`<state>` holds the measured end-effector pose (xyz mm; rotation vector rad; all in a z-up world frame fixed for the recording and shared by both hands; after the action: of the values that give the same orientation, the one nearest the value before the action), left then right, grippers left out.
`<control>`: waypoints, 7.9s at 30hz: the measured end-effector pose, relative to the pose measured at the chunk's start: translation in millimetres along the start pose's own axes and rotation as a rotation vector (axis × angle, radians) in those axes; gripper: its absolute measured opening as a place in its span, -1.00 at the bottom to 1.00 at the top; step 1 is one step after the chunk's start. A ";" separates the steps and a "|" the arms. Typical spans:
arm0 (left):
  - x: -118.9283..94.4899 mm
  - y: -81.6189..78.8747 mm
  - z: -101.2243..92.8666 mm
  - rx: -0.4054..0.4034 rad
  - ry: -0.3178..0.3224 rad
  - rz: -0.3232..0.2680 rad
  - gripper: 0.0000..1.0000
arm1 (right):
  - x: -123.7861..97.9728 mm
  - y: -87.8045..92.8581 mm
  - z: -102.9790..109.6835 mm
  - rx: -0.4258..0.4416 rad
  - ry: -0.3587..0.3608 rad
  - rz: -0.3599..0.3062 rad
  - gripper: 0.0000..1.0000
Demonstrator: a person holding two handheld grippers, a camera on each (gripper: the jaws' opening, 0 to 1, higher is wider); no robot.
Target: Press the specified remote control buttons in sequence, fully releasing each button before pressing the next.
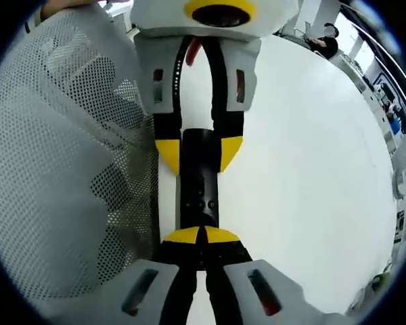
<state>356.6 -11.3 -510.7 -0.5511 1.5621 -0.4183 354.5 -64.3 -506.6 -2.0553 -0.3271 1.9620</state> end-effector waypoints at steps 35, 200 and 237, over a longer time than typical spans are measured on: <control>0.6 0.1 1.4 -0.050 -0.004 0.010 -0.53 | -0.5 -6.7 -8.9 0.016 0.052 -0.137 -1.00; 1.2 -6.3 0.5 -0.113 0.030 -0.108 -0.53 | 10.0 -24.8 -17.5 -0.280 -0.275 0.021 -1.00; 1.5 -5.2 -1.0 -0.102 0.036 -0.112 -0.53 | 3.8 -21.4 -5.5 -0.054 -0.077 -0.122 -1.00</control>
<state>356.1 -16.5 -508.8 -0.7157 1.5983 -0.4366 360.8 -43.2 -502.4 -1.9455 -0.5143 1.9829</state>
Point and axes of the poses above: the point that each gripper's makers call its tool centre point, and the gripper's own axes: x roughly forward along the fingers, z roughly to its left, y roughly out of its underside, the point moved 1 cm from there along -x, roughly backward along the fingers
